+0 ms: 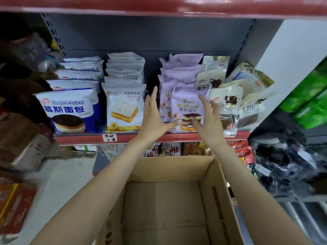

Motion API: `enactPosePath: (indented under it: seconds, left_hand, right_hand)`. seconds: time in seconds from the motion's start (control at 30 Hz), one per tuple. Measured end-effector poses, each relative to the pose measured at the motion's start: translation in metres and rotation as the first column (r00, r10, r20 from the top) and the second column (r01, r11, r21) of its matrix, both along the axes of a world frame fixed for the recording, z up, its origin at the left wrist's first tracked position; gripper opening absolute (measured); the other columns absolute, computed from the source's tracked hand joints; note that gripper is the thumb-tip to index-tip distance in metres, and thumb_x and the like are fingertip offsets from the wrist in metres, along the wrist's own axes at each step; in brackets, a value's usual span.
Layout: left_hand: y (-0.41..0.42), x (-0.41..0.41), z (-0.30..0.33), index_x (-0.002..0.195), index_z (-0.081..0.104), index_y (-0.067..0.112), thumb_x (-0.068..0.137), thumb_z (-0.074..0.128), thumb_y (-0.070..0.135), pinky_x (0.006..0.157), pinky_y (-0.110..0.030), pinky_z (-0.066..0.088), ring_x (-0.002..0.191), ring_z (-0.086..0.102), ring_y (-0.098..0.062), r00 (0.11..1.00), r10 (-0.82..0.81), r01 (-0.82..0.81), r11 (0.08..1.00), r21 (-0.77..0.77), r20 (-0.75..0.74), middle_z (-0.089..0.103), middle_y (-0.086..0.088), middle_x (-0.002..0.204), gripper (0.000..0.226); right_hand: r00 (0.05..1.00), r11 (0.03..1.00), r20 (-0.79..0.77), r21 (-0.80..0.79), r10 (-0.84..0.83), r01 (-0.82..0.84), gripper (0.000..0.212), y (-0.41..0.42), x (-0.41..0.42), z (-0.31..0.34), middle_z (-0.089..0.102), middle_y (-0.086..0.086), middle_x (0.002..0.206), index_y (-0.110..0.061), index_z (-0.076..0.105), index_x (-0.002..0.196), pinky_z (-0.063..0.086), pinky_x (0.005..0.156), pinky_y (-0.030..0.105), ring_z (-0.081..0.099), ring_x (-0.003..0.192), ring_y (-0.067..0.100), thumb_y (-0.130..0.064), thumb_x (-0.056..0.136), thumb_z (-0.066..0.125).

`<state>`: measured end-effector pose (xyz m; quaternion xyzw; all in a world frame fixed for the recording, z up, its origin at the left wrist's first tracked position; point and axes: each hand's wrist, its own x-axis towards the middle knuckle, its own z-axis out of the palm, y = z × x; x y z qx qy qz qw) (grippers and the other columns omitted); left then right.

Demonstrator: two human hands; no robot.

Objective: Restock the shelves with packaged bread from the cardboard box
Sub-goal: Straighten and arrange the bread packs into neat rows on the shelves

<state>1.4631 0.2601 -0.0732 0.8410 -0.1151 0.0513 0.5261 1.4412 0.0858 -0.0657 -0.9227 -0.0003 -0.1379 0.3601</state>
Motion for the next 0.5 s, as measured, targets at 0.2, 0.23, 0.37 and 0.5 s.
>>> enactPosePath:
  seconds: [0.2,0.23,0.37,0.5]
  left_hand:
    - [-0.024,0.032,-0.029,0.148,-0.011,0.035,0.065,0.080,0.040,0.103,-0.017,0.037,0.139,0.003,0.005,0.999,-0.020,0.017,0.998,-0.060,-0.046,-0.013,0.018,0.154,0.124]
    - [-0.026,0.033,-0.033,0.147,-0.012,0.038,0.064,0.080,0.042,0.099,-0.023,0.045,0.140,0.005,0.004,1.000,-0.012,0.010,0.996,-0.094,-0.027,-0.012,0.022,0.152,0.124]
    - [-0.028,0.039,-0.036,0.147,-0.017,0.034,0.065,0.078,0.055,0.094,-0.035,0.050,0.139,0.025,0.001,0.994,0.105,-0.102,0.991,-0.086,0.037,-0.004,0.009,0.159,0.127]
    - [-0.029,0.042,-0.029,0.146,-0.018,0.035,0.068,0.083,0.034,0.096,-0.045,0.048,0.140,0.021,-0.004,0.961,0.214,-0.237,0.963,0.125,0.175,0.001,-0.002,0.159,0.128]
  right_hand:
    - [0.993,0.989,0.082,-0.126,0.091,-0.080,0.065,-0.008,0.031,-0.010,0.025,0.019,0.143,-0.027,0.030,0.145,0.043,0.087,0.034,0.049,0.112,0.037,-0.012,0.088,0.056]
    - [0.987,0.982,0.102,-0.157,0.126,-0.109,0.065,-0.008,0.032,-0.011,0.025,0.018,0.142,-0.025,0.031,0.145,0.043,0.083,0.032,0.052,0.105,0.035,-0.011,0.087,0.056]
    - [0.969,0.952,0.086,-0.224,0.232,-0.208,0.059,-0.005,0.040,-0.006,0.030,0.016,0.136,-0.024,0.036,0.143,0.051,0.077,0.037,0.060,0.082,0.032,-0.014,0.088,0.056]
    - [0.938,0.946,0.201,-0.219,0.283,-0.239,0.044,-0.020,0.051,0.017,0.041,0.013,0.122,-0.023,0.049,0.134,0.054,0.072,0.038,0.061,0.070,0.027,-0.016,0.090,0.053]
